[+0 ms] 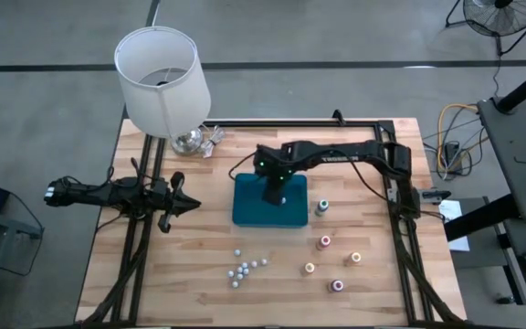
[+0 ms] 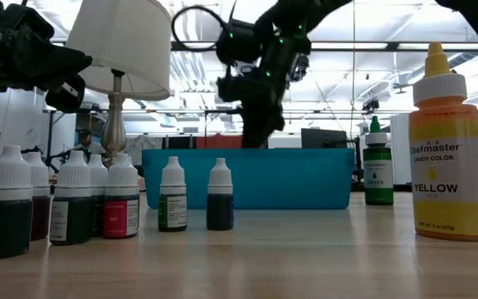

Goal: Pick & Place food coloring
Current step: Put the top right small green food coloring bottle into the blue bin

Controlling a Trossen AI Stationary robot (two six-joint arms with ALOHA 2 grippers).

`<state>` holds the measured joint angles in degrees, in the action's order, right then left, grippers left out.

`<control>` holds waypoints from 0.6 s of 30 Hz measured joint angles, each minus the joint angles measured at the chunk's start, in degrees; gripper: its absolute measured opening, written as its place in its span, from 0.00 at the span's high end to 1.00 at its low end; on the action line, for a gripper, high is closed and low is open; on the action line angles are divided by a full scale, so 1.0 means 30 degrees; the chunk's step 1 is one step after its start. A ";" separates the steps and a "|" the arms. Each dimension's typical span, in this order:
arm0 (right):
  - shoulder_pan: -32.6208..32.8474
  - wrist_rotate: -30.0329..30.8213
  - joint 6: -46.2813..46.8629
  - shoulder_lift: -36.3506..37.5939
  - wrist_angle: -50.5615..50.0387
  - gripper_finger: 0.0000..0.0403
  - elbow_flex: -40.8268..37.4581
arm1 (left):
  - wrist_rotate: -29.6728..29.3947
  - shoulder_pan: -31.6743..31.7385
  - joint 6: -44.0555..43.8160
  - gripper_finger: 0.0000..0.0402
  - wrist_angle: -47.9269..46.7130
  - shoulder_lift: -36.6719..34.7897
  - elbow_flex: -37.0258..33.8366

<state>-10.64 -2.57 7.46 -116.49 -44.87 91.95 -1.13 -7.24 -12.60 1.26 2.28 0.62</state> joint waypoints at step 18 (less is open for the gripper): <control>-0.0283 0.0095 -0.0268 0.0067 0.1540 0.88 -0.2502 | 0.0000 0.0003 -0.0004 1.00 0.0000 0.0000 0.0000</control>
<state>-11.49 -2.28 6.65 -116.29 -40.25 84.45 -1.13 -7.23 -12.62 1.26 2.28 0.62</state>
